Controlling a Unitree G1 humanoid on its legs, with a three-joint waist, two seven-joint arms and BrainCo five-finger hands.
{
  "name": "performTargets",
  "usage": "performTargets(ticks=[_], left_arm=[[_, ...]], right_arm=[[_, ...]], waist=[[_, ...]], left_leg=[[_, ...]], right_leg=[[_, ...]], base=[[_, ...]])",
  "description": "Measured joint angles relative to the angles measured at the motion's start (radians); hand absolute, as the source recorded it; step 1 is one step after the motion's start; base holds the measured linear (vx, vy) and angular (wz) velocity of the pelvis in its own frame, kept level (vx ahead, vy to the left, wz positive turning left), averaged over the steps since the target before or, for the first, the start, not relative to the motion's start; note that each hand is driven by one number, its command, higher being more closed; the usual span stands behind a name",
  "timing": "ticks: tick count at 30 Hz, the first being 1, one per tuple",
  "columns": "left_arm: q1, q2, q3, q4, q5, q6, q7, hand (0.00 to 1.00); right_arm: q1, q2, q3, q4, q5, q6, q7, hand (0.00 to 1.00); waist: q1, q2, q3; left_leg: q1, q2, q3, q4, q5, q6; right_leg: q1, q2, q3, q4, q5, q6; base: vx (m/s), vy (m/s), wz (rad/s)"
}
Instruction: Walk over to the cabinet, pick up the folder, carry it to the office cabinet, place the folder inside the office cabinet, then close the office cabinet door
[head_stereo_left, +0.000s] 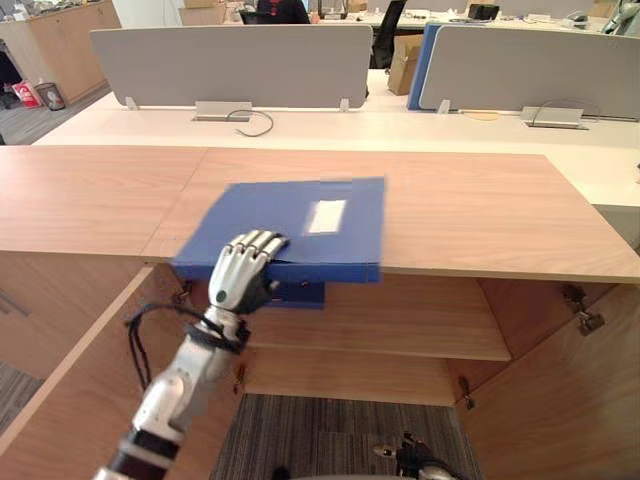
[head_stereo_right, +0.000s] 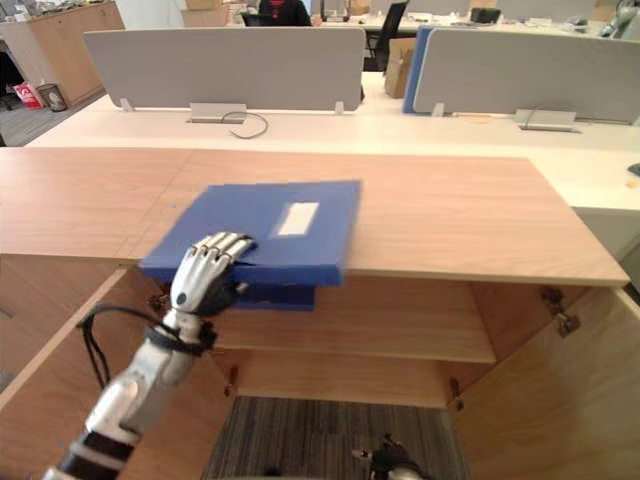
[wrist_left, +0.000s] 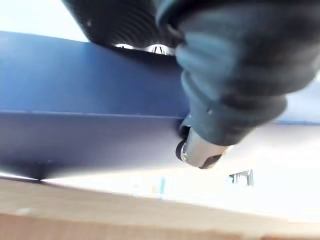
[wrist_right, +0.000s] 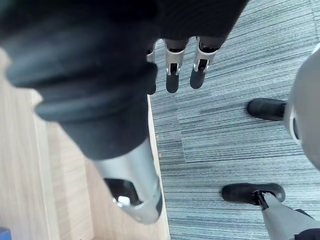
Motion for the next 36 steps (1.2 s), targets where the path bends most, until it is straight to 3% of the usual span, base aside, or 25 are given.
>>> performTargets(ticks=[1,3,4,9,11,16,21,26,29,32,36], left_arm=[[0.03,-0.04,-0.017,-0.078,-0.122,-0.028,-0.031,1.0],[0.056,-0.072,-0.041,-0.13,-0.263,-0.055,-0.069,1.0],[0.08,-0.09,-0.058,-0.149,-0.399,-0.073,-0.103,1.0],[0.161,-0.14,-0.044,-0.189,-0.785,-0.078,-0.145,1.0],[0.186,-0.175,0.025,-0.209,-1.017,-0.079,-0.178,1.0],[0.202,-0.256,0.203,-0.288,-1.376,-0.124,-0.209,1.0],[0.3,-0.318,0.249,-0.368,-1.52,-0.155,-0.255,1.0],[0.389,-0.336,0.243,-0.369,-1.58,-0.136,-0.294,1.0],[0.428,-0.336,0.225,-0.369,-1.641,-0.104,-0.331,1.0],[0.464,-0.34,0.208,-0.369,-1.669,-0.074,-0.349,1.0],[0.467,-0.344,0.193,-0.37,-1.669,-0.056,-0.368,1.0]], right_arm=[[0.006,-0.005,-0.001,0.004,0.003,-0.001,-0.003,0.0],[0.015,-0.012,-0.003,0.008,0.01,-0.001,-0.007,0.0],[0.025,-0.016,-0.003,0.008,0.039,-0.002,-0.008,0.0],[0.051,-0.033,-0.005,0.006,0.123,-0.02,-0.008,0.0],[0.08,-0.039,-0.003,-0.005,0.166,-0.028,-0.008,0.0],[0.186,-0.034,0.001,-0.141,0.251,-0.058,-0.009,0.0],[0.336,0.001,0.001,-0.451,0.293,-0.064,-0.016,0.0],[0.419,0.045,-0.03,-0.825,0.354,-0.07,-0.04,0.0],[0.445,0.076,-0.079,-1.111,0.352,-0.081,-0.093,0.0],[0.433,0.083,-0.108,-1.409,0.297,-0.103,-0.136,0.0],[0.369,0.07,-0.122,-1.61,0.199,-0.123,-0.18,0.0]], waist=[[0.002,0.003,-0.009],[0.001,0.008,-0.015],[0.001,0.014,-0.026],[-0.001,0.021,-0.035],[-0.004,0.02,-0.038],[-0.008,0.017,-0.039],[-0.034,0.014,-0.039],[-0.057,0.008,-0.036],[-0.061,0.005,-0.035],[-0.062,0.003,-0.035],[-0.061,-0.001,-0.031]], left_leg=[[-0.01,0.0,0.0,0.003,0.0,0.0],[-0.009,0.0,0.001,0.003,0.001,0.001],[-0.009,0.0,0.001,0.003,0.001,0.001],[-0.008,0.01,0.02,0.003,0.001,0.001],[-0.007,0.012,0.027,0.001,0.001,0.001],[-0.008,0.022,0.065,0.003,-0.002,0.002],[-0.004,0.028,0.104,0.003,-0.007,0.003],[0.012,0.041,0.152,-0.001,-0.021,0.003],[0.019,0.041,0.167,0.003,-0.022,0.004],[0.026,0.041,0.186,0.003,-0.027,0.005],[0.026,0.038,0.189,0.004,-0.029,0.005]], right_leg=[[-0.011,-0.002,0.0,0.003,0.0,0.0],[-0.013,-0.002,0.002,0.008,0.0,0.0],[-0.014,-0.002,0.004,0.013,0.0,0.0],[-0.03,-0.002,0.028,0.026,0.0,0.0],[-0.033,-0.002,0.036,0.028,0.0,0.0],[-0.06,0.005,0.078,0.042,0.001,-0.001],[-0.082,0.006,0.118,0.055,0.003,-0.003],[-0.094,0.013,0.167,0.055,0.011,-0.006],[-0.095,0.012,0.183,0.053,0.015,-0.002],[-0.095,0.01,0.201,0.051,0.018,0.001],[-0.096,0.01,0.205,0.051,0.02,0.003]], base=[[0.0,0.038,0.02],[0.0,0.015,0.0],[0.0,0.0,0.0],[-0.04,0.016,-0.12],[-0.04,0.008,-0.12],[-0.02,0.002,-0.22],[-0.02,0.011,-0.23],[-0.06,0.017,-0.31],[-0.02,0.02,-0.2],[0.0,0.019,-0.16],[0.0,0.0,0.0]])
